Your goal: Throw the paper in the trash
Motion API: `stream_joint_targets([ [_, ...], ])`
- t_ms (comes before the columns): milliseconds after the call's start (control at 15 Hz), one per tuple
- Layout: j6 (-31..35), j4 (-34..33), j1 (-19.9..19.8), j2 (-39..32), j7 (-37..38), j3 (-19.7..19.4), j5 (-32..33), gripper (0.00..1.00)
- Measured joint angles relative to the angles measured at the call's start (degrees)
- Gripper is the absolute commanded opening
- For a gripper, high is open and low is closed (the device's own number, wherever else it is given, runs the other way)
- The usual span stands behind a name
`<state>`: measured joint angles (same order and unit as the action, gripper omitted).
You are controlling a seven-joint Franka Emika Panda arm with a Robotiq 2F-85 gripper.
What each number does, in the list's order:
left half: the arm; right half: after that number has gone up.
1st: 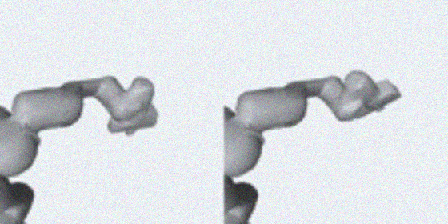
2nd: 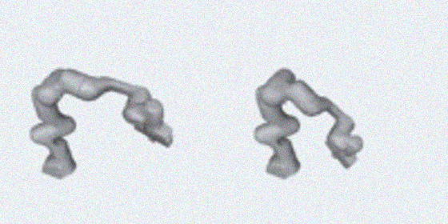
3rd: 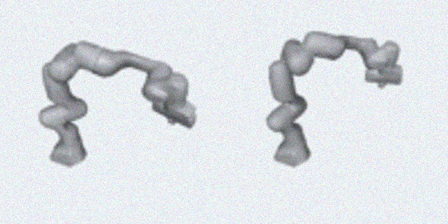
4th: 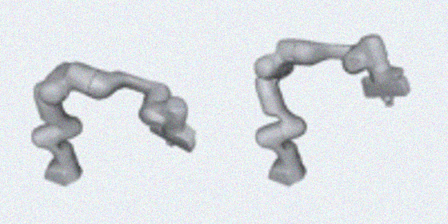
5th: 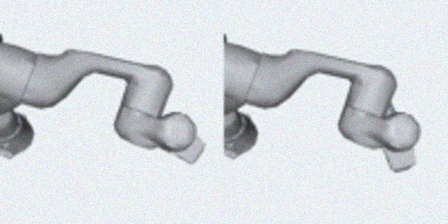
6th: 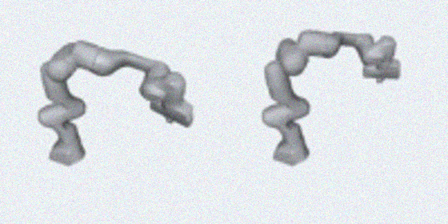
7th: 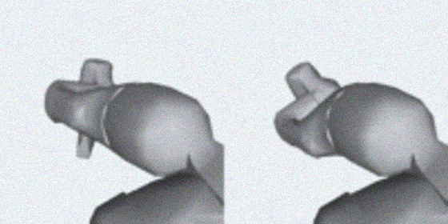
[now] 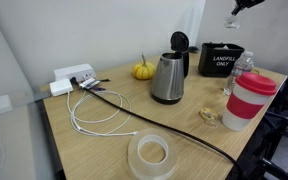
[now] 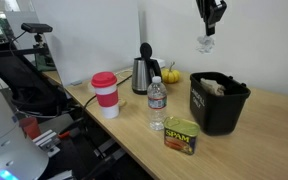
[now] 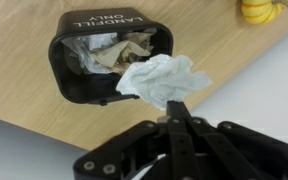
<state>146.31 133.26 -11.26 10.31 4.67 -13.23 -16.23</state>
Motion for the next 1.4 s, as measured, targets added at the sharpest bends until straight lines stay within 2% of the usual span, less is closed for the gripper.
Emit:
stream_joint_targets([
  [267,4.8,2.4,-3.2,-2.1,14.1,-0.1,6.2,0.0],
  [467,4.9,3.5,-4.6,-3.9,25.0,0.1,12.5,0.01],
  [1400,4.9,1.9,-4.3,-5.8,25.6,0.4,12.8,0.0],
])
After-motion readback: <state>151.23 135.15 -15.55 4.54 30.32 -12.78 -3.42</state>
